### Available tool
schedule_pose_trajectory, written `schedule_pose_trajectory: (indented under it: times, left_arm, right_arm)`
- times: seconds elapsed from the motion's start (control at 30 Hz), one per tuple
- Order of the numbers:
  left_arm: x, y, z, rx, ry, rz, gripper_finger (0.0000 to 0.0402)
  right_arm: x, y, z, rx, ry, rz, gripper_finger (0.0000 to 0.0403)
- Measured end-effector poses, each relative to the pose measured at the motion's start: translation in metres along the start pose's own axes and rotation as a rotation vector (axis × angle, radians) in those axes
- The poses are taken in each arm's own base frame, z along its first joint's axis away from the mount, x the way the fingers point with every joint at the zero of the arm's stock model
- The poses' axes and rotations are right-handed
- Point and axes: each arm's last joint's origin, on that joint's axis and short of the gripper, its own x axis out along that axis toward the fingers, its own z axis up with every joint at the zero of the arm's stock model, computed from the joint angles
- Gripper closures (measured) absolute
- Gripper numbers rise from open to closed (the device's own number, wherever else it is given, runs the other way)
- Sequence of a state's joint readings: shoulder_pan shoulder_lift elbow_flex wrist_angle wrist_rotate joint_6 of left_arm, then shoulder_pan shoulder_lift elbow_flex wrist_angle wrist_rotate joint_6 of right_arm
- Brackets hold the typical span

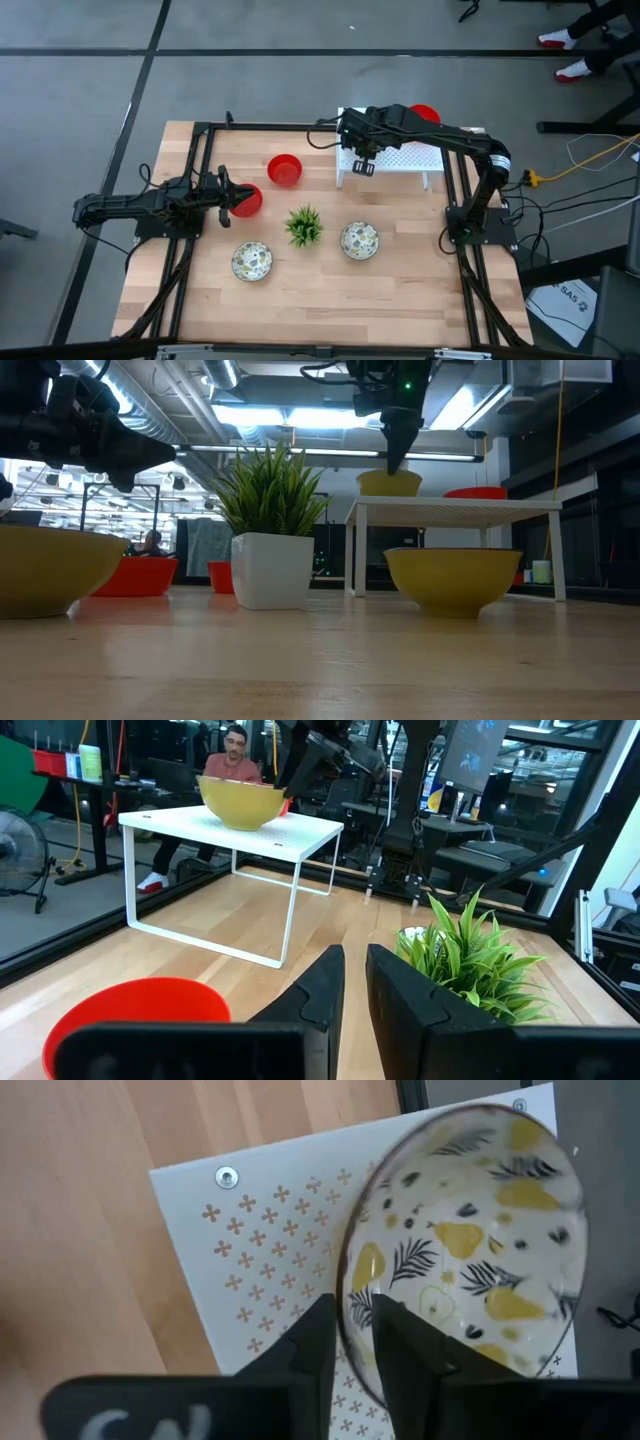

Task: Pick & Place Mini bowls
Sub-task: Put the bottom right white bowl on the shelf, then stack the right white bowl on the white bowl on the shelf

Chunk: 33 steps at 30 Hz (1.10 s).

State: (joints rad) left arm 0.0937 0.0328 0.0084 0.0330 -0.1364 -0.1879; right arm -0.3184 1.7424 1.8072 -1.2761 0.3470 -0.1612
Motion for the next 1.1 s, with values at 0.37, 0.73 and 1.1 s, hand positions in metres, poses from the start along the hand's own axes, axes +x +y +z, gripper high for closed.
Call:
schedule_pose_trajectory:
  times: [0.37,0.73,1.1]
  left_arm:
    - [0.000,0.000,0.000,0.000,0.000,0.000,0.0359]
    - [0.000,0.000,0.000,0.000,0.000,0.000,0.0359]
    - [0.000,0.000,0.000,0.000,0.000,0.000,0.0360]
  right_arm:
    - [-0.004,0.000,0.000,0.025,-0.022,0.064,0.0299]
    - [-0.050,-0.018,0.014,0.084,-0.210,0.058,0.0238]
    - [-0.095,-0.026,0.018,0.180,-0.382,0.129,0.0203]
